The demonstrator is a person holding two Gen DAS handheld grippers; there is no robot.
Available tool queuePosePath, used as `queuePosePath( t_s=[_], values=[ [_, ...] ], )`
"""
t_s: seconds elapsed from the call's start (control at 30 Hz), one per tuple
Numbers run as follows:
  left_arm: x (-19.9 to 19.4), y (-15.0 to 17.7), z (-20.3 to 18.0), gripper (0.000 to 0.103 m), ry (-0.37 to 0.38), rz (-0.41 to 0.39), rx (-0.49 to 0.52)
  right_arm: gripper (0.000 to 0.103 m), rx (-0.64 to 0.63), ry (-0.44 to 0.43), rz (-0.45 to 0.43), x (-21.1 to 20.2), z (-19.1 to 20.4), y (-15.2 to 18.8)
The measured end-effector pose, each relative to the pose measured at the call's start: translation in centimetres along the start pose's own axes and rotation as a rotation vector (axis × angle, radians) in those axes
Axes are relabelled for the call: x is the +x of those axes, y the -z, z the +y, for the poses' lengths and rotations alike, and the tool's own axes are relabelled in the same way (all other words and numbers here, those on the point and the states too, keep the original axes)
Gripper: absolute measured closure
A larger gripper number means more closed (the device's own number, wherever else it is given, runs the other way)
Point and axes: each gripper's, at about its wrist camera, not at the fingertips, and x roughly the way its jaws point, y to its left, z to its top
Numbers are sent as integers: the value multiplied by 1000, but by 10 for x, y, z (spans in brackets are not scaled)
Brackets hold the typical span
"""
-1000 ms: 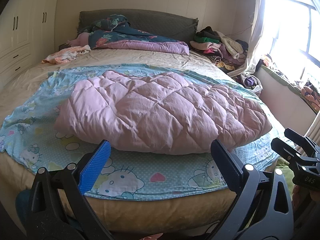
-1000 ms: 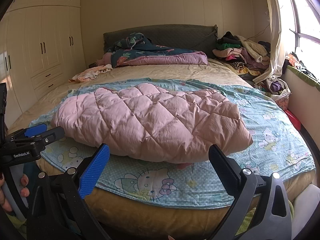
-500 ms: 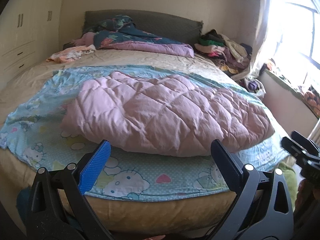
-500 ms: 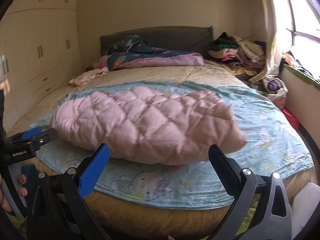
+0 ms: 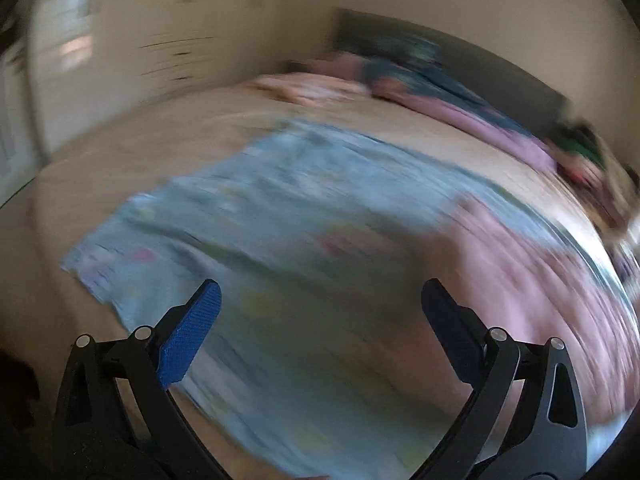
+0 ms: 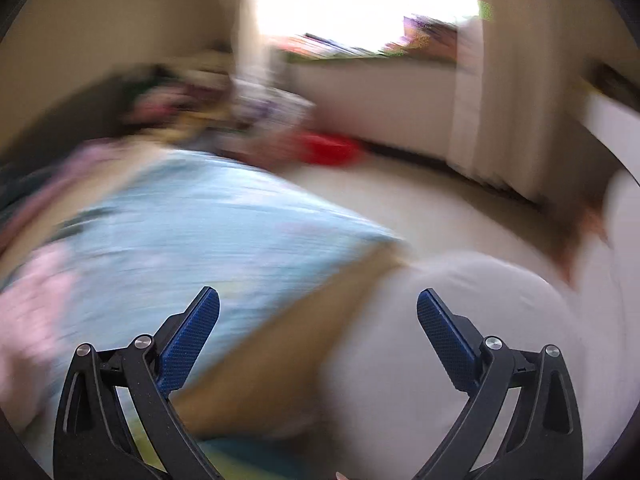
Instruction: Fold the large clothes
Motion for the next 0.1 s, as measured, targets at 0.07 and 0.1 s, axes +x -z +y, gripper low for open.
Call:
queuePosePath(
  t_s=[0.07,0.1],
  values=[
    [32,-26,31,9,-132,-32,-32,4,113,147,94,51,-57,-7],
    [59,-43,53,9,-213,-18,-65,4,151,198,136,76,-83,-11]
  ],
)
